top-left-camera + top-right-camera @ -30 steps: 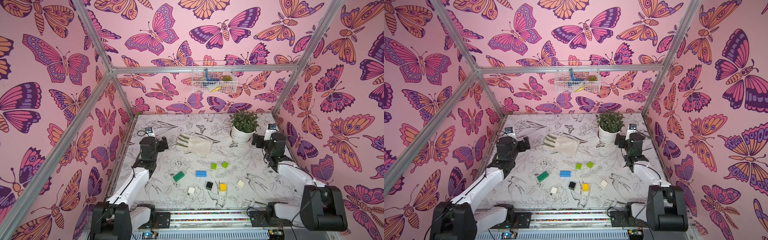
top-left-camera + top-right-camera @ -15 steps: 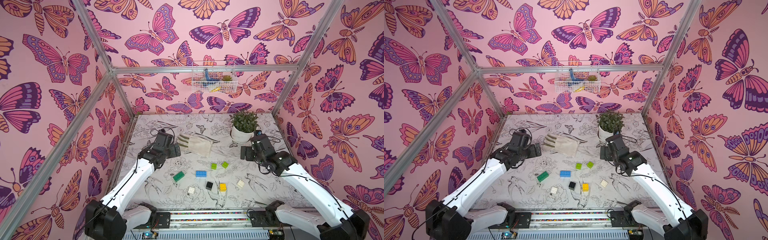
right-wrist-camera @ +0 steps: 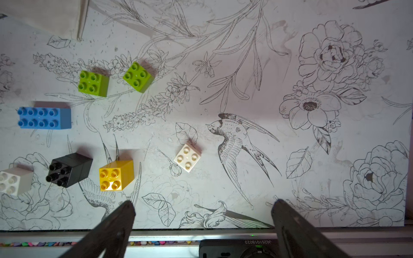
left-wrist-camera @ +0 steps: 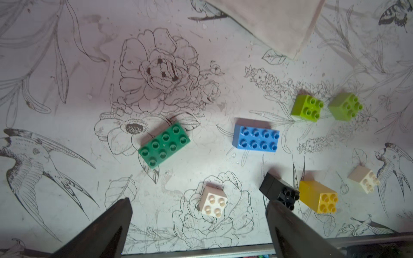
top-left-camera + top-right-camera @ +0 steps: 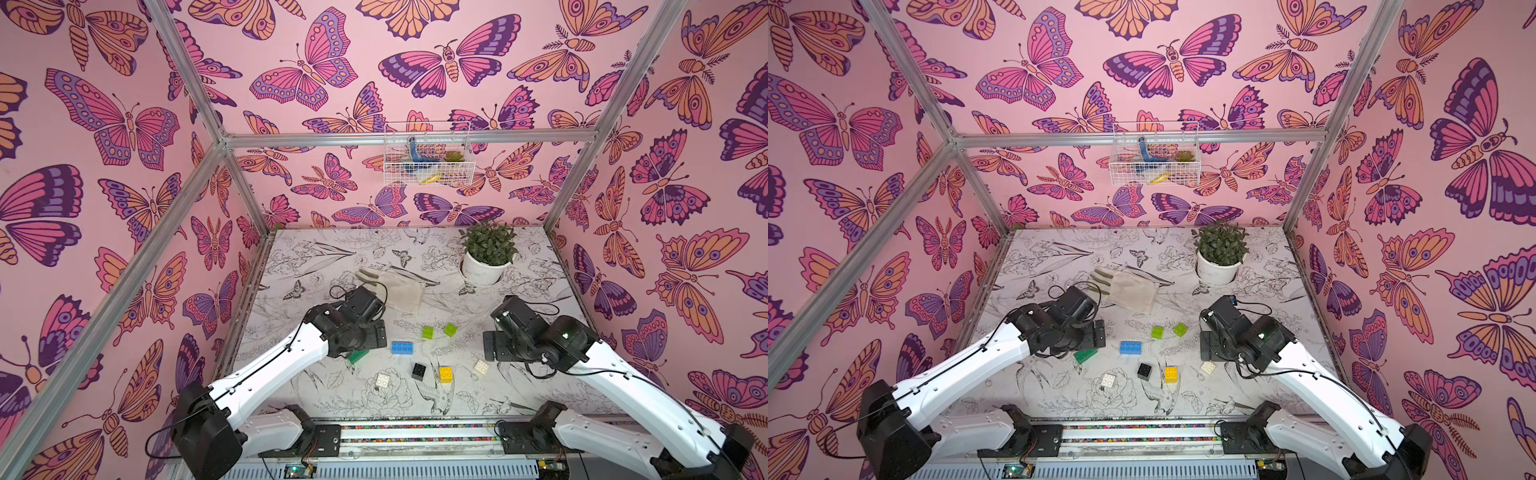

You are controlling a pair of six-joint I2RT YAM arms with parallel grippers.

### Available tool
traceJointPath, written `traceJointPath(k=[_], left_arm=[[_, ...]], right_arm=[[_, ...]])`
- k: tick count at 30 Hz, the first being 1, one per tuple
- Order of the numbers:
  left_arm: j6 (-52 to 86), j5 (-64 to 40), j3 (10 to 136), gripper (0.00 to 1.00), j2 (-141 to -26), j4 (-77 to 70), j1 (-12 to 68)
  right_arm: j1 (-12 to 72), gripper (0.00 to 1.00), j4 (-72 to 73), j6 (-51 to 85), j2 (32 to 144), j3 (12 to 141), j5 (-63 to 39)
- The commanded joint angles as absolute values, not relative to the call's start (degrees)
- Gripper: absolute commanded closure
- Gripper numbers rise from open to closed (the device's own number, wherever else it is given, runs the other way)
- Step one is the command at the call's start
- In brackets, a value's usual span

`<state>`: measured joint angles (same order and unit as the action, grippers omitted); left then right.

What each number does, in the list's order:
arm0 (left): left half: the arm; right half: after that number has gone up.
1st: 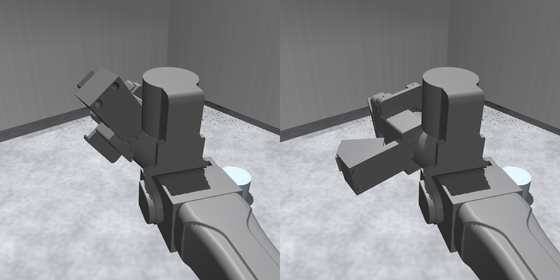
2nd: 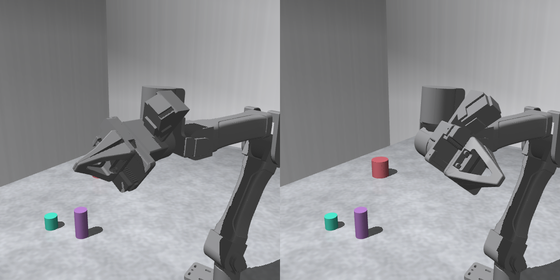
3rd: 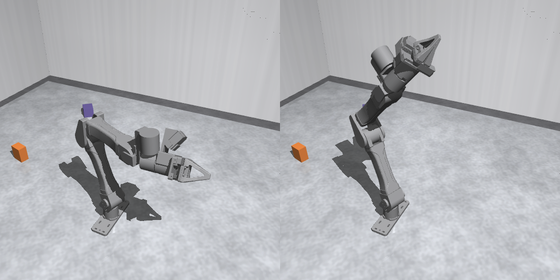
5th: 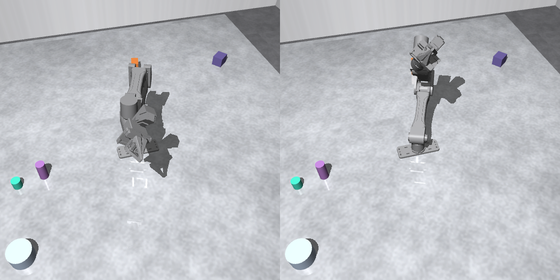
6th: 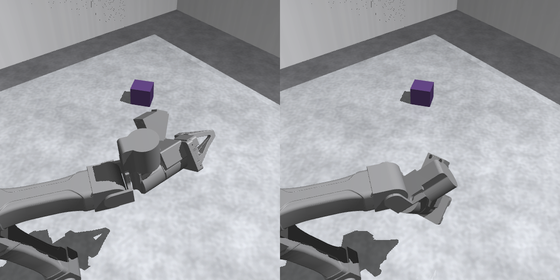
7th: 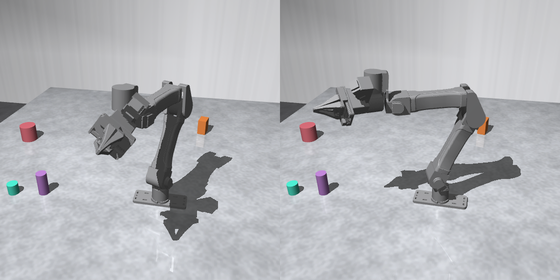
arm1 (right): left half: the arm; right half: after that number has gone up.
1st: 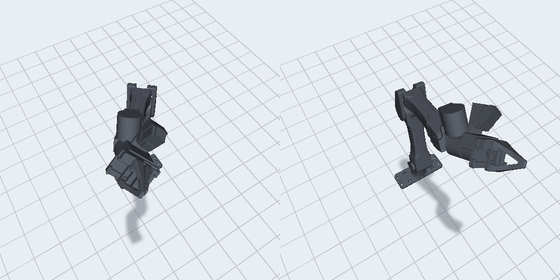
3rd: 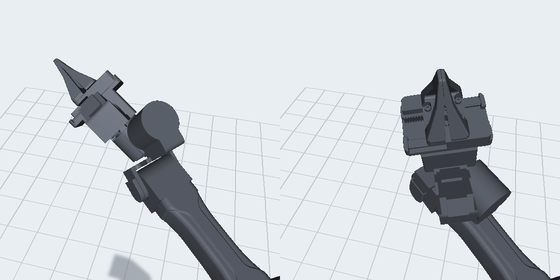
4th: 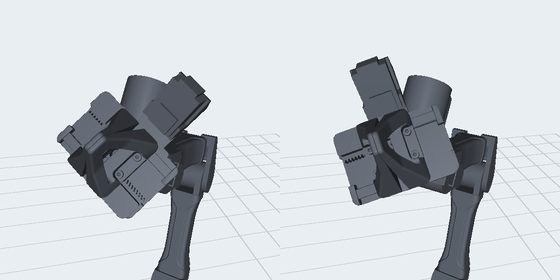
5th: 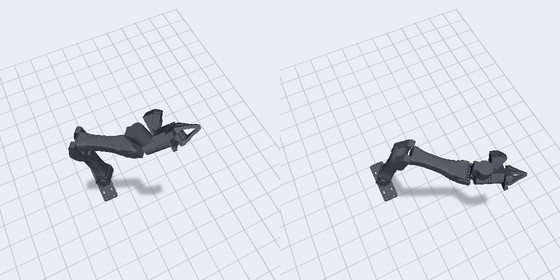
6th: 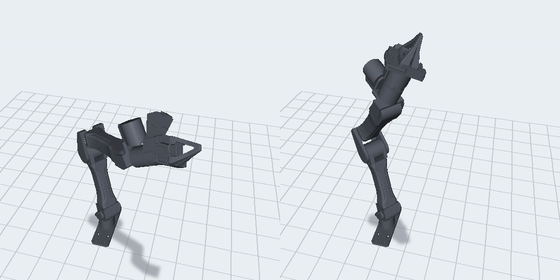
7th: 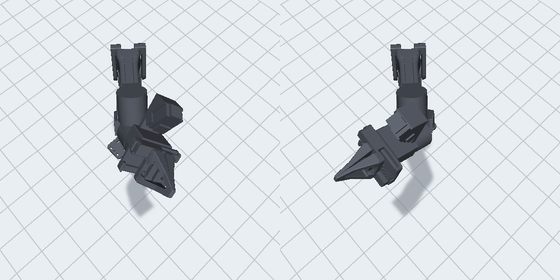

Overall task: Assemble a giraffe with lego
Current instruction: Pick up the lego brick from the center of the board.

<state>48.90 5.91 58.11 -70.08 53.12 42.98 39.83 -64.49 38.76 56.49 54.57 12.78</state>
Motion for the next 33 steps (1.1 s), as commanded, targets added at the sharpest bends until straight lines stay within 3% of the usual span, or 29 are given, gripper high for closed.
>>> traceJointPath(k=[1, 7, 14, 21, 33], left_arm=[[56.24, 5.37, 59.28, 0.00, -69.04, 58.08, 45.48], [57.11, 5.55, 58.03, 0.00, -68.39, 57.42, 46.67], [51.09, 2.80, 54.84, 0.03, -69.83, 52.70, 45.88], [47.65, -1.74, 50.31, 0.07, -69.70, 47.55, 40.75], [50.05, -5.52, 48.19, 0.07, -71.43, 46.60, 32.39]], right_arm=[[40.25, 0.01, -63.46, 37.32, 57.85, 52.36, 9.09], [40.47, 0.03, -58.92, 38.72, 59.89, 49.14, 4.37], [41.78, 0.01, -55.38, 38.43, 64.77, 48.96, 6.16], [43.48, 0.01, -48.85, 42.37, 67.34, 51.03, 3.31], [50.41, 0.00, -45.01, 19.24, 86.26, 67.89, -0.38]])
